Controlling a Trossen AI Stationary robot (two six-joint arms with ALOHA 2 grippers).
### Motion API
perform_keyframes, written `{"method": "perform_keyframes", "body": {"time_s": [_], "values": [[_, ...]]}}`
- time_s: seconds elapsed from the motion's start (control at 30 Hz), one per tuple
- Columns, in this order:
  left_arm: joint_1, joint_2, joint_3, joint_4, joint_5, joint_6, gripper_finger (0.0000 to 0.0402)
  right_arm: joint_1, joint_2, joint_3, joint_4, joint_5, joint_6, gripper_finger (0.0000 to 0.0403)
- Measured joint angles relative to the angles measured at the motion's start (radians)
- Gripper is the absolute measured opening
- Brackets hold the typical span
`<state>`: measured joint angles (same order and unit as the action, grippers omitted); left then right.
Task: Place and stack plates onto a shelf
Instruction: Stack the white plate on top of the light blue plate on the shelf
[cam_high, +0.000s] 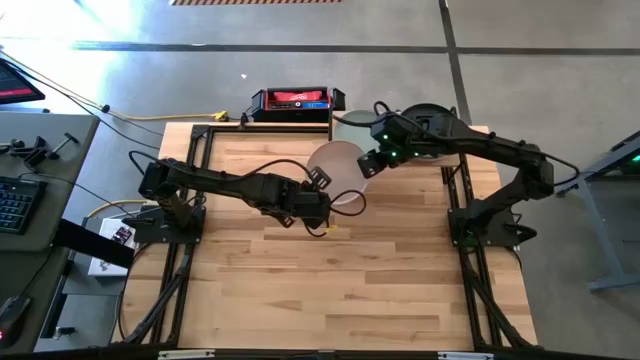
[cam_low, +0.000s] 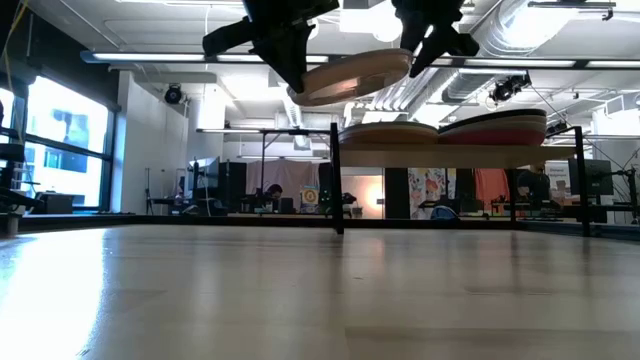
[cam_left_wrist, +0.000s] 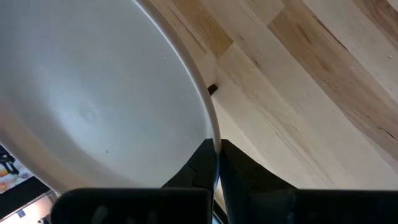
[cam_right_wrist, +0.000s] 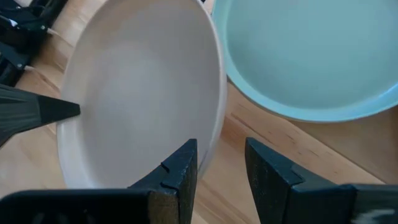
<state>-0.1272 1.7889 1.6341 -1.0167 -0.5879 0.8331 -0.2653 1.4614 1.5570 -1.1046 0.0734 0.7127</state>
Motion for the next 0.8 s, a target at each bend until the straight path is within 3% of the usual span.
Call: {"method": "perform_keyframes", "body": {"time_s": [0.27,0.53,0.8], "values": [[0.003,0.000,0.000,0.030,-0.028,0.002,0.0001,0.000,0.022,0.000,-0.004,-0.022,-0.035,0.0107],[0.002,0.000,0.000,0.042,-0.031,0.008,0.0002,-0.002,0.023,0.000,0.004,-0.013,-0.058,0.0009],[0.003,0.000,0.000,0.063,-0.026,-0.091,0.0023,-0.002,0.023,0.000,-0.002,-0.012,-0.058,0.0003]]}}
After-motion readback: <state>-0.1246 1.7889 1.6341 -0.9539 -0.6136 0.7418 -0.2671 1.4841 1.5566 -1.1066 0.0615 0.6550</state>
